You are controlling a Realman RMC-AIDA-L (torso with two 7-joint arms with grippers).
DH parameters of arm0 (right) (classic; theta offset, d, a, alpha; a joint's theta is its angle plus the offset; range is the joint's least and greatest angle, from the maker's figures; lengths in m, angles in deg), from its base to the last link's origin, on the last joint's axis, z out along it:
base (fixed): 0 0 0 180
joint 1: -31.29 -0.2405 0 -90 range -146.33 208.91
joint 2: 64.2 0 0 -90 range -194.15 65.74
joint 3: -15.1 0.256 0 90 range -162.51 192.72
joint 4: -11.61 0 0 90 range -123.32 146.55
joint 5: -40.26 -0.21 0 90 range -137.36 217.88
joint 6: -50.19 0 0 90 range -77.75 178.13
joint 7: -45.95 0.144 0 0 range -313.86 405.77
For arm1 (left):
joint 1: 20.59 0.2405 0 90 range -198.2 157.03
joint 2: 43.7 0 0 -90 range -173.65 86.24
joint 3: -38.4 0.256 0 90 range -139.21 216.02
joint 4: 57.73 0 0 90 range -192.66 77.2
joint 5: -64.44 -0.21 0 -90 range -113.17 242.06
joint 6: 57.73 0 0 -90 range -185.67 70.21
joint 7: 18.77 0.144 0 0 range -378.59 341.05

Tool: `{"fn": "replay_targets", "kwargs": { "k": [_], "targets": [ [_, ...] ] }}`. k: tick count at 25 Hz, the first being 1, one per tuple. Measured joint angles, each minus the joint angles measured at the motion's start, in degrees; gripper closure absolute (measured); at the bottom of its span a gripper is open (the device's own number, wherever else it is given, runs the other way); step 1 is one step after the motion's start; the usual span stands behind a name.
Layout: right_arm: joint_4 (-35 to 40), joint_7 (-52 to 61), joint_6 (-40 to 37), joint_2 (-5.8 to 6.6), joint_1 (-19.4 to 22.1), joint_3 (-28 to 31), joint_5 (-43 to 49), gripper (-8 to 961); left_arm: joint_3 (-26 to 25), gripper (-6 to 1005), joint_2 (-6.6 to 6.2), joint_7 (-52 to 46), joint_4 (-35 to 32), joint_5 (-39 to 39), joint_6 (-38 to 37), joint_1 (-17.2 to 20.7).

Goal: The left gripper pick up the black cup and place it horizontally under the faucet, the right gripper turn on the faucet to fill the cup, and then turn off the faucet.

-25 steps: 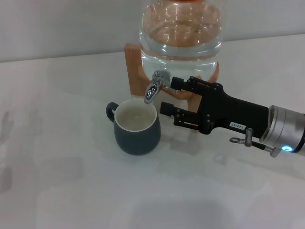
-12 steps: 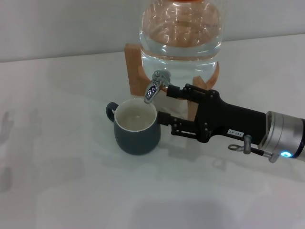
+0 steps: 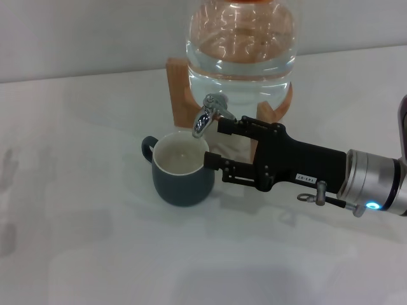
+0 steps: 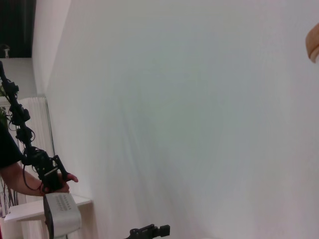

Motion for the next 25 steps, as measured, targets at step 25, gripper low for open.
{"fn": "replay_targets", "kwargs": {
  "k": [25],
  "targets": [
    [1.1,-0.3,-1.4,0.42,0.6,1.6,-0.5,187,0.7,114,-0.01,0.0,0.1,0.0,0.0,-0.1]
  ]
}}
